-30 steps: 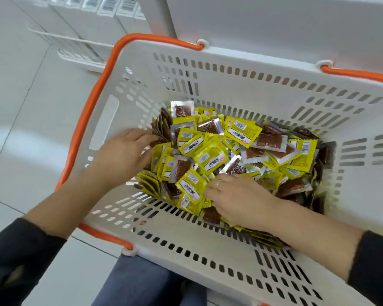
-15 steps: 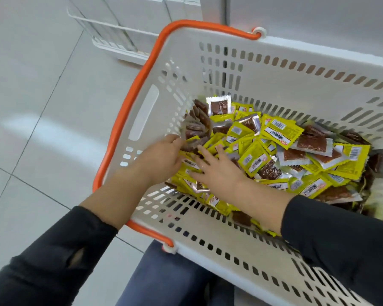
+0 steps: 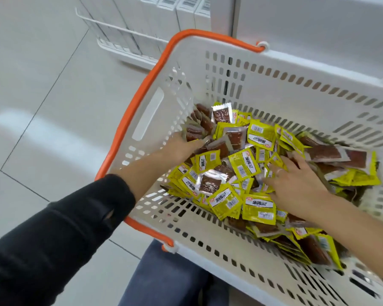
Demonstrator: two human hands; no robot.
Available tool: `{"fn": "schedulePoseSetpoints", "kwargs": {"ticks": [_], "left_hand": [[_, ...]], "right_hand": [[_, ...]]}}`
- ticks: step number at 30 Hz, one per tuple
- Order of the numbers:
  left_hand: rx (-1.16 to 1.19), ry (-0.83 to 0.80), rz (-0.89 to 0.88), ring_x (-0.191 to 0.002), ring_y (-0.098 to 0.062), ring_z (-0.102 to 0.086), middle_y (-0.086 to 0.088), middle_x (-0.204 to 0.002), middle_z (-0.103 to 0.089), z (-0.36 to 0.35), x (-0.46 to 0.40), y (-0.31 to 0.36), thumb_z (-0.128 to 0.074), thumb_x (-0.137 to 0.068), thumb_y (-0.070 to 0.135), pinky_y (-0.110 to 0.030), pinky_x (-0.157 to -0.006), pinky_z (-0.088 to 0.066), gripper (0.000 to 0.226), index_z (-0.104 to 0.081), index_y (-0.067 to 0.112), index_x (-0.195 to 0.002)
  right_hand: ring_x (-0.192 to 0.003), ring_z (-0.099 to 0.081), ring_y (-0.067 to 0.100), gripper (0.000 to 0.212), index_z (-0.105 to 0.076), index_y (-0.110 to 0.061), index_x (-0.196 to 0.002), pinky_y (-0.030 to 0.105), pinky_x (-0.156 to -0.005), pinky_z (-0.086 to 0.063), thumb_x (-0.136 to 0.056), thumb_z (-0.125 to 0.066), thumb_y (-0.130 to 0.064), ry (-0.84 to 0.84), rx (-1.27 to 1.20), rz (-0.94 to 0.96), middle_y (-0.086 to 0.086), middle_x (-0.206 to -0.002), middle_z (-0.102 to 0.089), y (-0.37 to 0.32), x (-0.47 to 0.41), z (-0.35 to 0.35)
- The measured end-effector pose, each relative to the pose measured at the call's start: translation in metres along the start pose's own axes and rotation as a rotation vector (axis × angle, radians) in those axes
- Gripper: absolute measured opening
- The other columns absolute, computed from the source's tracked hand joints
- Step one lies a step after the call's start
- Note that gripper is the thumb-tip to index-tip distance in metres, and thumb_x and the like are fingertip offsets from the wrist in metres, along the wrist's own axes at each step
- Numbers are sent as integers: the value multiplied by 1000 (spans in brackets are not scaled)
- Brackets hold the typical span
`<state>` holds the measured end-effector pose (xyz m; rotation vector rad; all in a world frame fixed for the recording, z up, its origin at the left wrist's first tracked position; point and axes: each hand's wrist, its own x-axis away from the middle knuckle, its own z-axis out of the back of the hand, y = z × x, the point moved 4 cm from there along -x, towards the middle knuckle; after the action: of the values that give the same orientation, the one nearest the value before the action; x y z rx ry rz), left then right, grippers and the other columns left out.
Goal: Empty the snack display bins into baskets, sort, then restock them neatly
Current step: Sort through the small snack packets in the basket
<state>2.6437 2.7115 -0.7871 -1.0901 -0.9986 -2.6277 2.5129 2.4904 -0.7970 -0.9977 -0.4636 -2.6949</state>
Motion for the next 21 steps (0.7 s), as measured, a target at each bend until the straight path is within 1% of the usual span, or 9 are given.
{"fn": "schedulePoseSetpoints", "kwargs": {"ticks": [3, 5, 7, 9, 11, 13, 16, 18, 21], "left_hand": [[218, 24, 0, -126, -26, -49, -4, -138, -50, -25, -12, 6, -72, -76, 56, -35, -103, -43, 89, -30, 19, -145], [269, 42, -22, -130, -25, -47, 0, -145, -43, -34, -15, 4, -76, -62, 68, -44, -100, -46, 109, -21, 29, -148], [278, -21, -81, -125, -14, -45, 9, -136, -43, -40, -12, 5, -76, -73, 57, -29, -96, -40, 98, -20, 28, -149], [217, -172, -104, -123, -8, -39, 12, -129, -36, -54, -3, 4, -71, -86, 38, -21, -95, -33, 92, -11, 22, -153], [111, -301, -174, -133, -16, -40, 11, -140, -40, -71, 7, 1, -75, -79, 43, -30, -109, -35, 102, -9, 27, -154], [-181, -404, -281, -131, -26, -43, -5, -142, -44, -89, 18, 1, -73, -70, 55, -43, -109, -38, 104, -11, 36, -152], [-722, -506, -411, -143, -37, -13, -14, -157, -16, -116, 41, 4, -63, -78, 62, -49, -116, -22, 98, -4, 37, -152], [-825, -566, -463, -146, -38, 2, -8, -161, -2, -125, 57, 13, -59, -82, 62, -53, -117, -17, 94, -1, 39, -152], [-649, -676, -388, -142, -30, -24, -7, -155, -29, -115, 56, 22, -61, -82, 45, -40, -112, -30, 74, -32, 33, -149]], "right_hand": [[-147, -14, 29, 44, -45, -38, -139, 50, -117, 2, -98, -35, -48, 24, -175, 16, -1, -155, -33, -1, 5, 13], [-142, -29, 20, 38, -54, -40, -131, 41, -116, -14, -95, -43, -47, 138, -421, 6, -8, -144, -49, 3, 8, 27], [-125, -49, 18, 33, -63, -35, -123, 34, -99, -38, -93, -50, -38, 336, -690, -75, -6, -126, -63, 16, 12, 46], [-114, -55, 21, 28, -67, -30, -117, 31, -83, -42, -94, -52, -32, 481, -825, -132, -2, -113, -68, 27, 15, 60], [-112, -54, 22, 27, -68, -26, -116, 30, -81, -40, -94, -53, -28, 555, -839, -114, 0, -110, -69, 31, 9, 70], [-115, -53, 24, 27, -66, -22, -117, 32, -87, -41, -94, -52, -27, 616, -829, -69, 3, -114, -68, 28, -2, 78], [-122, -54, 33, 47, -62, -18, -126, 36, -101, -40, -90, -44, -41, 708, -682, 68, 11, -129, -61, 14, -17, 81], [-124, -54, 35, 53, -65, -22, -124, 46, -103, -42, -87, -42, -51, 656, -478, 154, 11, -138, -55, 0, -27, 62], [-123, -54, 39, 35, -77, -15, -98, 56, -97, -44, -79, -70, -44, 550, -233, 225, 12, -144, -47, -12, -31, 26]]}}
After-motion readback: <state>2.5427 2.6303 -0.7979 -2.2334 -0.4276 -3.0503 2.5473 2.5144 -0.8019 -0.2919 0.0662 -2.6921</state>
